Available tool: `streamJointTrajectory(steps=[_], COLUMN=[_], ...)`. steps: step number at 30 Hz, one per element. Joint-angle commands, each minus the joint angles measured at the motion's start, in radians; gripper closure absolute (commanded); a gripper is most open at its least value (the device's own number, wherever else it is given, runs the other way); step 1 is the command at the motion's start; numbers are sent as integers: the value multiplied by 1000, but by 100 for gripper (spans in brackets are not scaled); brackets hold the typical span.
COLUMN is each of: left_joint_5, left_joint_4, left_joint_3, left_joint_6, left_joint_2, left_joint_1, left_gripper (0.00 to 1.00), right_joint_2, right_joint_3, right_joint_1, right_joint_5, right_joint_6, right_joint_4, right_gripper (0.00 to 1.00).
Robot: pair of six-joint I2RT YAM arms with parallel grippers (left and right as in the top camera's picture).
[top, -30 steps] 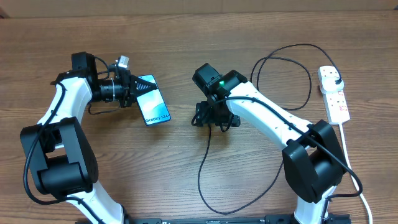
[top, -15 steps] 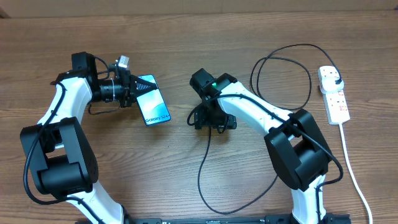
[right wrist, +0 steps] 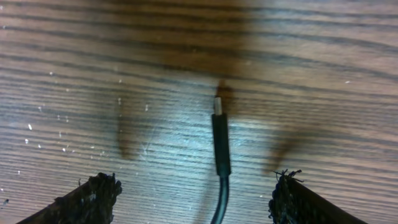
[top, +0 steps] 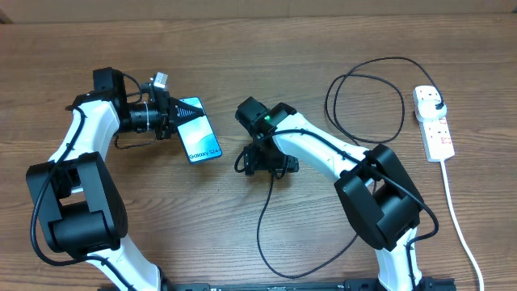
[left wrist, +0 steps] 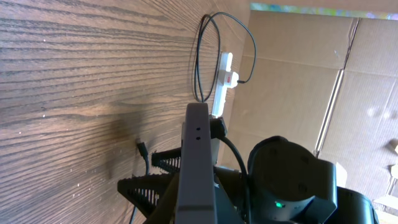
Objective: Plug charger to phone and switch on socket
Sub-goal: 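Lower the right gripper and close on the cable plug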
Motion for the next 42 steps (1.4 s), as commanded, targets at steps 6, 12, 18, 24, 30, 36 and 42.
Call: streamJointTrajectory(steps=[6,12,18,24,30,36,42], left_joint_5=[53,52,52,52,52,37,34], left_joint_4=[-5,-6,-6,-6,-6,-6,-6], left_joint_3=[5,5,5,5,5,5,5], left_joint_6=[26,26,26,26,26,26,26], left_joint_2=[-19,-19,-19,-19,-19,-19,-19], left_joint_1=[-4,-4,-4,-4,-4,-4,-4], left_gripper=[96,96,96,96,96,96,96], right_joint_2=[43,72,74,74,74,74,74], right_joint_3=[20,20,20,20,20,20,20], right_joint_1=[1,1,1,1,-6,-14,-14], right_joint_5=[26,27,37,66,101,113,115], right_joint_6=[-1,-2,-2,-2,-2,-2,-2], right_joint_4=[8,18,18,18,19,19,19], right_gripper=[26,33,38,46,48,56,64])
